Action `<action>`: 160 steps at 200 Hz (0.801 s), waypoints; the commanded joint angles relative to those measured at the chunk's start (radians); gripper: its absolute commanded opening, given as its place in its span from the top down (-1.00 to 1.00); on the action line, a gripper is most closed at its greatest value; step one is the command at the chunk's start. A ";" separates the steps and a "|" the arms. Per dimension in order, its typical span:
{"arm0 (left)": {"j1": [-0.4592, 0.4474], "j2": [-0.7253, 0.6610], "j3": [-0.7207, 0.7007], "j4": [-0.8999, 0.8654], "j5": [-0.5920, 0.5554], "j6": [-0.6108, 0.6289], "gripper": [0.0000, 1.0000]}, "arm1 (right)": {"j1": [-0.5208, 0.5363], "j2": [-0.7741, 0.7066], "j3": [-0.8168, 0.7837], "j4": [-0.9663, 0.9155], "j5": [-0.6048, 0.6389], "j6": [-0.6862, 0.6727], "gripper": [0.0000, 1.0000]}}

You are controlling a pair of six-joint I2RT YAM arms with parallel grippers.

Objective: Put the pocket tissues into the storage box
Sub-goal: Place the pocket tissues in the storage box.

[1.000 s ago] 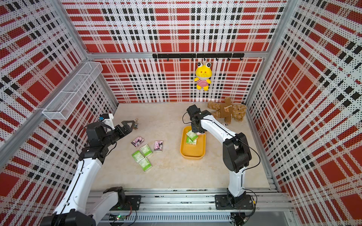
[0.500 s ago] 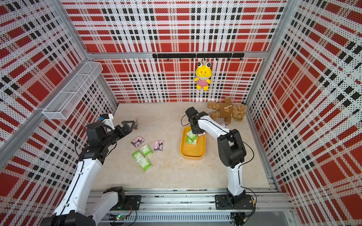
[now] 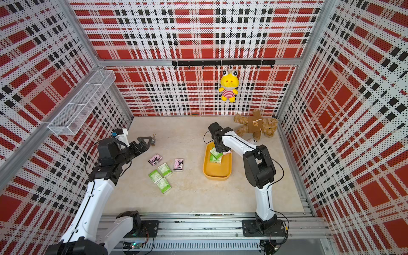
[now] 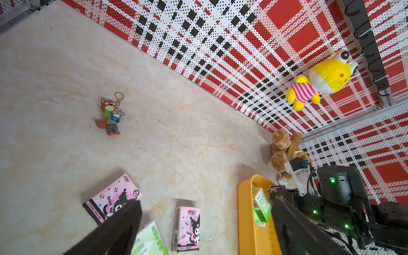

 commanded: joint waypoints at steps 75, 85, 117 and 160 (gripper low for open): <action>-0.003 0.020 0.018 -0.023 -0.008 0.047 -0.99 | 0.032 0.049 -0.007 -0.008 -0.017 0.071 0.07; -0.004 0.021 0.019 -0.022 -0.008 0.047 -0.99 | 0.032 0.047 0.001 -0.018 -0.004 0.077 0.06; -0.003 0.021 0.020 -0.023 -0.008 0.052 -0.99 | 0.036 0.035 0.040 -0.090 0.064 0.100 0.07; -0.003 0.023 0.020 -0.023 -0.004 0.059 -0.99 | 0.051 0.039 0.046 -0.119 0.096 0.105 0.05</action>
